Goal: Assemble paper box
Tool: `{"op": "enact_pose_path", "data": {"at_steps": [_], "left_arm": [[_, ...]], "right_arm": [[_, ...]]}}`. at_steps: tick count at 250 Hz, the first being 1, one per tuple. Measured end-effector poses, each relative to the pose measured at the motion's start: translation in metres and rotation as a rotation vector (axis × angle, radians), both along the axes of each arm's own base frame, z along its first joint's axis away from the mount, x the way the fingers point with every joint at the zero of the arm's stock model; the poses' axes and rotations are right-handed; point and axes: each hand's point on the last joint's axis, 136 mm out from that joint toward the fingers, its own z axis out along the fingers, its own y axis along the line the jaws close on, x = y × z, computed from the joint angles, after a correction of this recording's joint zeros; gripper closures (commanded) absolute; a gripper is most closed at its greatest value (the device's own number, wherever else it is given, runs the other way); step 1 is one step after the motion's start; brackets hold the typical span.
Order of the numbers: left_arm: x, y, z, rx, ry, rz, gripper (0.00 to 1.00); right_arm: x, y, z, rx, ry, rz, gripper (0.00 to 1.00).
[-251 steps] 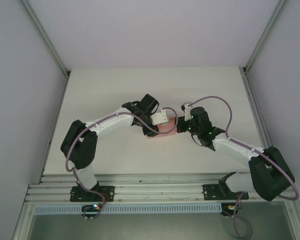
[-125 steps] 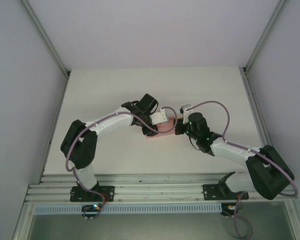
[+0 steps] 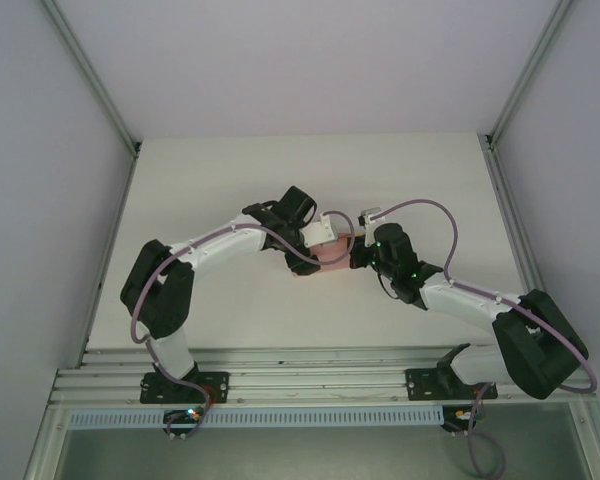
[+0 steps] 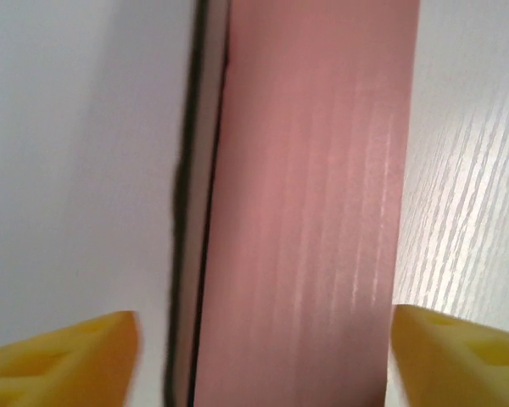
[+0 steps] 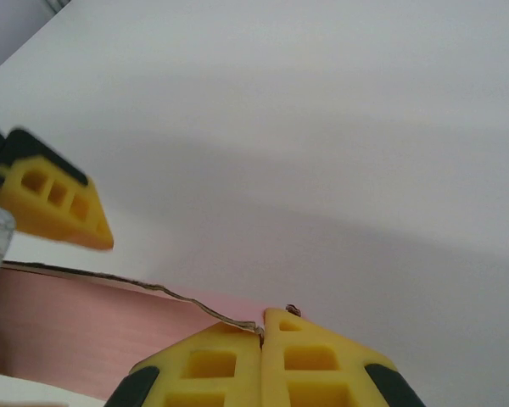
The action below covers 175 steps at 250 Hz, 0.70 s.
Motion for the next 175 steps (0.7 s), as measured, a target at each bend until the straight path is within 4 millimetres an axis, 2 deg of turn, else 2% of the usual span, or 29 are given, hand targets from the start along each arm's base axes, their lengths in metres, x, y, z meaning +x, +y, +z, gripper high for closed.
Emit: {"op": "enact_pose_path", "data": {"at_steps": [48,88,112,139,161,175], "left_arm": [[-0.002,-0.009,0.018,-0.031,-0.053,-0.005,0.0],[-0.001,-0.012,0.048,-0.083,-0.135,0.046,0.0],[0.004,0.003,0.071,-0.129,-0.182,0.161,0.0],[0.006,0.031,0.089,-0.175,-0.202,0.315,0.0],[0.006,0.052,0.094,-0.192,-0.189,0.422,0.08],[0.005,0.057,0.093,-0.194,-0.174,0.466,0.16]], "right_arm": [[0.0,0.003,0.001,-0.015,0.007,-0.019,1.0],[-0.001,0.004,0.002,-0.032,0.022,-0.035,1.0],[-0.001,0.003,0.002,-0.042,0.032,-0.05,1.0],[-0.001,0.002,0.001,-0.049,0.038,-0.056,1.0],[-0.002,0.003,0.002,-0.053,0.045,-0.053,1.0],[-0.002,0.004,0.002,-0.057,0.049,-0.05,1.0]]}}
